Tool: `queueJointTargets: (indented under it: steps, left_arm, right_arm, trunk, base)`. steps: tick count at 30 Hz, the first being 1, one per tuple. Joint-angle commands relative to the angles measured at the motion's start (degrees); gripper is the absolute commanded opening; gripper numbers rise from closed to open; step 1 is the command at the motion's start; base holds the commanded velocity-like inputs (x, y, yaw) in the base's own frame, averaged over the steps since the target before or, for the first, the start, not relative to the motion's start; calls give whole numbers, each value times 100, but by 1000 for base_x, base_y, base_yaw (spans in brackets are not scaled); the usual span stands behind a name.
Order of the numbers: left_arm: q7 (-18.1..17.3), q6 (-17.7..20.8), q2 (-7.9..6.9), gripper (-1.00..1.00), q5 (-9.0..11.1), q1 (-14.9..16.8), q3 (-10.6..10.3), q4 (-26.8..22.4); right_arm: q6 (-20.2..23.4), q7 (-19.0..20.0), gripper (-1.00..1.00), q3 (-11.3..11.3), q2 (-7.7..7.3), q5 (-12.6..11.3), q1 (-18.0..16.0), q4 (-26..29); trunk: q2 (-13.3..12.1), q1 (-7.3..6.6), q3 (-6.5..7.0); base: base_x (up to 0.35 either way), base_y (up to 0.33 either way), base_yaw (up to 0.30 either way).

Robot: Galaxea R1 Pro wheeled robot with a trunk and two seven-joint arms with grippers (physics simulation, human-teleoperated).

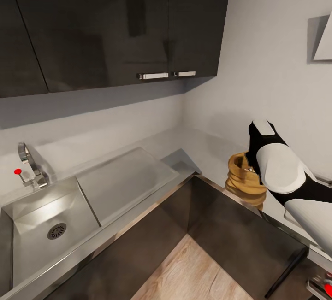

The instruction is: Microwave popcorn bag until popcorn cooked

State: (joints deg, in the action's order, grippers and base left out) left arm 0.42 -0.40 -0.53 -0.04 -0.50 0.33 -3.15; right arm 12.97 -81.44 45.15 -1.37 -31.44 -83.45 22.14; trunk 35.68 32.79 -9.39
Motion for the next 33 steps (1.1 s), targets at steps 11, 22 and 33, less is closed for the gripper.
queueJointTargets:
  steps: [11,22,33]
  left_arm:
    - [2,-4,5,100,-5,-2,-6,-10]
    - [2,-4,1,100,-5,-2,-6,-10]
    - [2,-4,0,100,-5,-2,-6,-10]
  right_arm:
    - [-136,-133,100,11,5,-209,-5,9]
    - [-140,-339,100,449,5,-207,-5,103]
    - [-140,-374,100,632,-30,-205,-5,106]
  trunk:
    - [7,2,-8]
    - [7,2,-8]
    - [7,2,-8]
  base:
    - [120,1,0]
    - [116,0,0]
    - [21,0,0]
